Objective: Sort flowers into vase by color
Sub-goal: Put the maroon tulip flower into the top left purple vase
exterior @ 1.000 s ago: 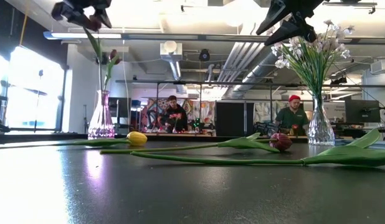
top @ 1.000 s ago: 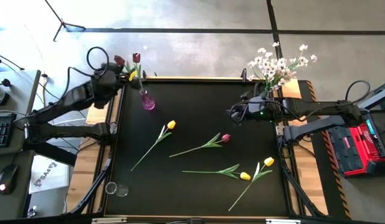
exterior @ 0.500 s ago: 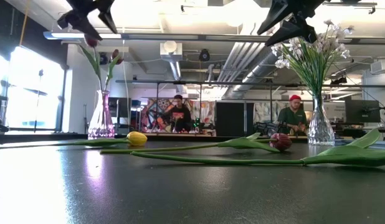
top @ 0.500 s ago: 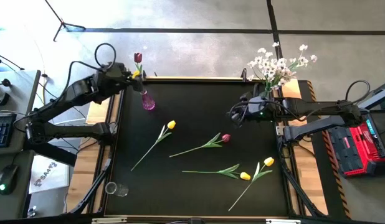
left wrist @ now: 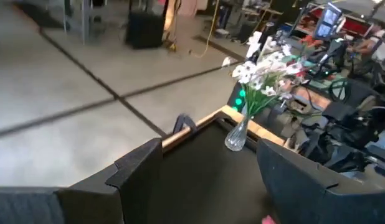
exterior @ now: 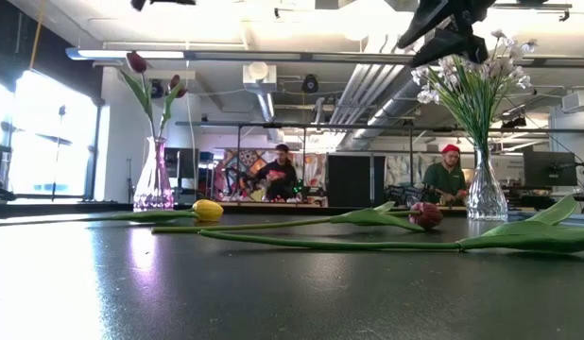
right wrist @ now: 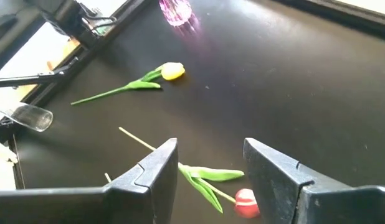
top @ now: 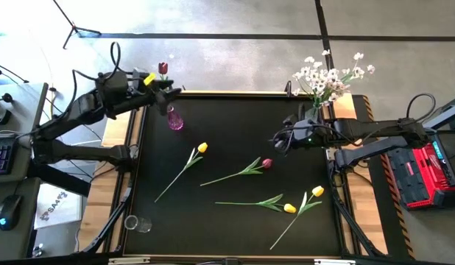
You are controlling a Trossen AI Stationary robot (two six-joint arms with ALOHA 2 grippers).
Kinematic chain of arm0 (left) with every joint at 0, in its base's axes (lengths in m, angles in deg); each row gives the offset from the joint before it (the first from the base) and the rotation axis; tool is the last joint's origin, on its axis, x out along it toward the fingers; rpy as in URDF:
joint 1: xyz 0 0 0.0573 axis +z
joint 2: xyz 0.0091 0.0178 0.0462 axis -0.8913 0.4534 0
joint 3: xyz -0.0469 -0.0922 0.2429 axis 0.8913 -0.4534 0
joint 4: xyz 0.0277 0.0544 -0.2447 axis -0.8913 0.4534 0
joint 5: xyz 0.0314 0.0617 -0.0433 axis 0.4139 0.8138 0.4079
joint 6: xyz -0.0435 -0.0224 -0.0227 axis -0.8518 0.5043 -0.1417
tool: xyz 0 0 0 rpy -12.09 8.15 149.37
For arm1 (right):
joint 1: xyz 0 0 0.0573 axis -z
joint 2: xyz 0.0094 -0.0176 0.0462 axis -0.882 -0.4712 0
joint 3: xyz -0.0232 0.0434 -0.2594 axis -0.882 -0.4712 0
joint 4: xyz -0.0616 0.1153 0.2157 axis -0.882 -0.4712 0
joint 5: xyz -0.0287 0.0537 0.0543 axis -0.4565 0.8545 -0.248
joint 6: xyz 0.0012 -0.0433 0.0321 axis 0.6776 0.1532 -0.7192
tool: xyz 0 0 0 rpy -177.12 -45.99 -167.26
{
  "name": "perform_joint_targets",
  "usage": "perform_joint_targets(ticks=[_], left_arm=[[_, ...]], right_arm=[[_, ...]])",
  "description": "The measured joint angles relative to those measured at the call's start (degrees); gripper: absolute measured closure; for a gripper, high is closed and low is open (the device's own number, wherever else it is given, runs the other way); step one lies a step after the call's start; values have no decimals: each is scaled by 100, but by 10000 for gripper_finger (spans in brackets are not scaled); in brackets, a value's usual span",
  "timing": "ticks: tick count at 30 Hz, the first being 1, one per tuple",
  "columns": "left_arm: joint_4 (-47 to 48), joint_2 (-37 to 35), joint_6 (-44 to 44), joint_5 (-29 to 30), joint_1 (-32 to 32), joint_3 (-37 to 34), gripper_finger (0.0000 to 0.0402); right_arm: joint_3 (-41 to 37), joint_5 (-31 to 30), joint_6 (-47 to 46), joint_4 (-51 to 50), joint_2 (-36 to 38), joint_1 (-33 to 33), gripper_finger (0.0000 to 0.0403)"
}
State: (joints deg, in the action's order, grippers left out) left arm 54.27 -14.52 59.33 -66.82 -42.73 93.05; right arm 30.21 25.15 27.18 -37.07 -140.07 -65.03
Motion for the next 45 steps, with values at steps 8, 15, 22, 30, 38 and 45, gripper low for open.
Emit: perform_joint_targets(ticks=[8,15,22,30,38,45], left_arm=[[-997,718,768,-172,-896,78,157],[-987,2307,712,-325,-1689,60,164],[-1300,3899,348,-708,-2027,62,165],[-2535,5338,215,-1481,-2159,63,166],[-2716,6248,751,-1515,-2322,65,183],[-2637,6683,282,-1330,-2415,83,209]], right_arm=[[0,51,-172,-406,0,-90,231],[0,87,-302,-817,0,-105,231],[0,94,-638,-1613,0,-105,231],[0,-63,-772,-1647,0,-105,231],[0,-63,-768,-1661,0,-105,231],[0,48,-675,-1661,0,-105,231]])
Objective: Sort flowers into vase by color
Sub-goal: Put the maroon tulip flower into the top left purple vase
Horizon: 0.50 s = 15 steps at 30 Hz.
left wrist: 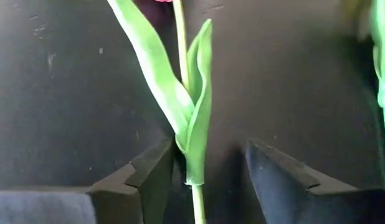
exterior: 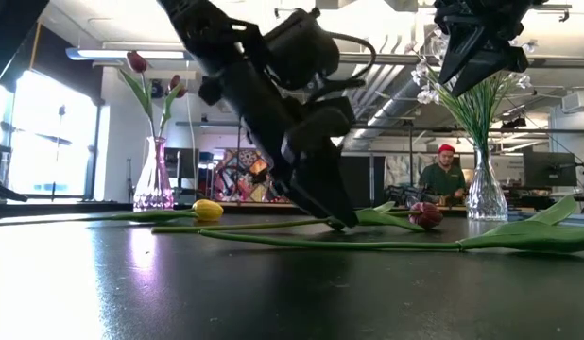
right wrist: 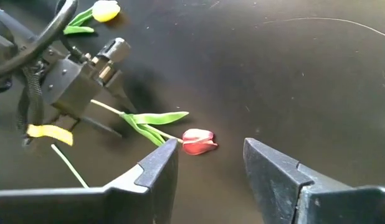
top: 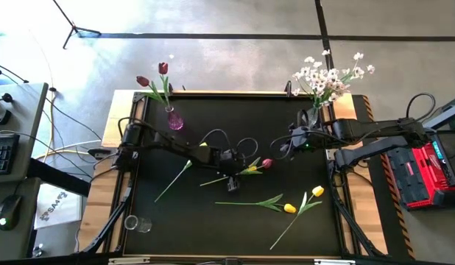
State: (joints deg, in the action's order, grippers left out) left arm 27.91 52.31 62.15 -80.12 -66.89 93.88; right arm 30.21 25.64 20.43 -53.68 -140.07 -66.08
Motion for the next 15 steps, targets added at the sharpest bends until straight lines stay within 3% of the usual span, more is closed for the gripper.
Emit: perform_joint_targets(ticks=[6,12,15], left_arm=[[30,-17,-176,640,-86,-10,274],[142,-27,-345,734,-58,-10,375],[233,-106,-601,707,-13,-21,392]], right_arm=[[0,4,127,-1,2,0,231],[0,-9,165,-17,2,0,231],[0,-69,157,-17,2,0,231]])
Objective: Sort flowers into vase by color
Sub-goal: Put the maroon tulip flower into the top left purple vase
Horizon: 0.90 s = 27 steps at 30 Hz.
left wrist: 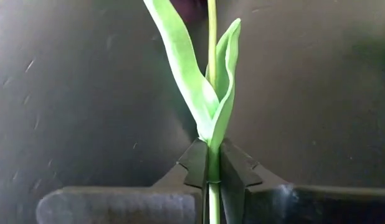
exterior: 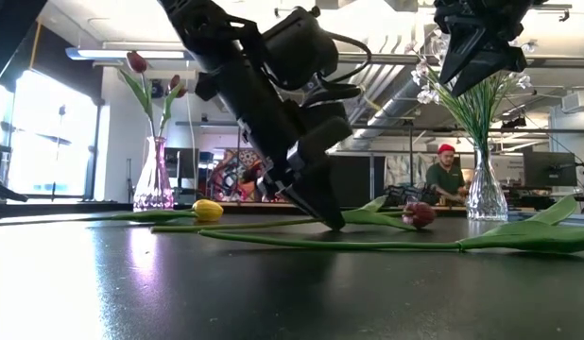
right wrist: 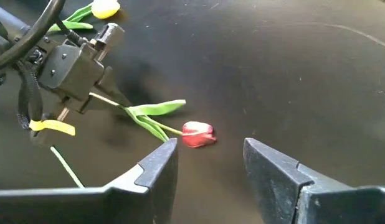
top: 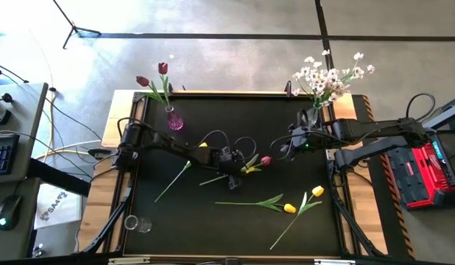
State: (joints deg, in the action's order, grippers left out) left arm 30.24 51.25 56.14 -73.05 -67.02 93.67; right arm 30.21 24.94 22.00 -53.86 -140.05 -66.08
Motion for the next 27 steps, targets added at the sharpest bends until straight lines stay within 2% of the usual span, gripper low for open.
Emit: perform_joint_targets(ticks=[4,9,16,21,24,27], left_arm=[[129,-250,-452,19,159,-19,389],[181,-879,-533,385,395,-15,397],[252,-2092,184,900,920,-11,396],[-35,-3109,1160,950,1328,-47,396],[-742,-3753,1420,970,1683,-528,396],[-1728,-4418,1426,879,2098,-1407,396]], right_arm=[[0,-88,-104,33,24,1,231],[0,-395,-255,284,148,0,231],[0,-625,-253,495,225,-4,231],[0,-629,-304,505,229,-11,231],[0,-668,-313,534,227,-11,231],[0,-704,-404,565,229,-11,231]])
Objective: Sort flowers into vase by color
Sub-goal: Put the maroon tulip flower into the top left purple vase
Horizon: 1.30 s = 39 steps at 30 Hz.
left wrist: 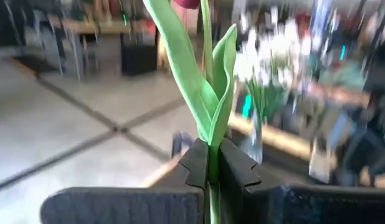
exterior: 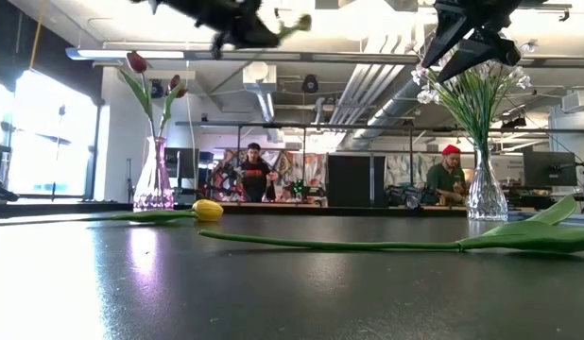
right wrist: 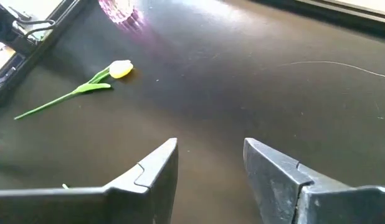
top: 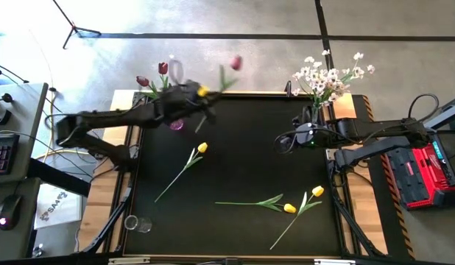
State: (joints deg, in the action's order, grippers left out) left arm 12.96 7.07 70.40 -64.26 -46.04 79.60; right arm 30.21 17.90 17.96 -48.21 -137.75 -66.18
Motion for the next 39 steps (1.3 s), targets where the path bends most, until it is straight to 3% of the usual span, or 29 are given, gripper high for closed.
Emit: perform_joint_targets(ticks=[8,12,17,22,27,39], left_arm=[[-3085,-1336,526,-315,972,-2425,397],[-3608,-1626,975,-243,1264,-2967,397],[-3787,-1695,1373,-93,1619,-3188,397],[-4761,-1667,1388,-43,2105,-3459,397],[-4994,-1686,1360,-186,2401,-3682,397],[-5610,-1683,1207,-649,2247,-3755,397]], right_arm=[[0,-93,56,178,-2,0,231],[0,-97,190,249,-2,28,231],[0,-90,224,251,-2,100,231],[0,4,253,251,-2,103,231],[0,67,246,250,-2,103,231],[0,64,200,225,-2,105,231]])
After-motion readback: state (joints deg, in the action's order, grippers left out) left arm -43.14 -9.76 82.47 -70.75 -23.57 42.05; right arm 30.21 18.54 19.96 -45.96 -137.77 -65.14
